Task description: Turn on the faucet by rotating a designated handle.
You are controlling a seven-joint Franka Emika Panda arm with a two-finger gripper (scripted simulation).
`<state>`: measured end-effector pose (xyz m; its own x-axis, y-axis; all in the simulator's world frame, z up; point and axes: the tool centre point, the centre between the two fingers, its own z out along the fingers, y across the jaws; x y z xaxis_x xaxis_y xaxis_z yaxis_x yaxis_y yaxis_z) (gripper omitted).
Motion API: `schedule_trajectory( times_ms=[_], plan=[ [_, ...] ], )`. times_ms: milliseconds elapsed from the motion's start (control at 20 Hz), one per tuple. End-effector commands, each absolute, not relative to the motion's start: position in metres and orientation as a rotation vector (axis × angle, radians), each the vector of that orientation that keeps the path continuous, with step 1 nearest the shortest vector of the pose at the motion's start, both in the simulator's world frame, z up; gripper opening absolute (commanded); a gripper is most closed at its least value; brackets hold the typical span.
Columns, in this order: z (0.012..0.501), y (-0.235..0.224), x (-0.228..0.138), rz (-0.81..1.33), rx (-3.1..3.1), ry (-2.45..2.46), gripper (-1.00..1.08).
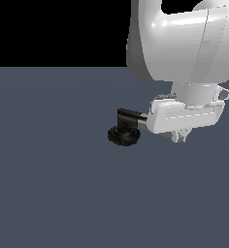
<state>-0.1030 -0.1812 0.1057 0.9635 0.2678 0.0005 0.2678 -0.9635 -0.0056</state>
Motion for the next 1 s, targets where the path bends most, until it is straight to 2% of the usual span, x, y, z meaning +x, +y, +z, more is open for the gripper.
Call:
schedule_trajectory(
  times_ms=[0,950],
  plan=[
    [0.105,-0.187,-0.094,-0.004,-3.111,-0.424,-1.00],
    [0.104,-0.216,-0.037,-0.003,-3.112,-0.421,-1.00]
  ],
)
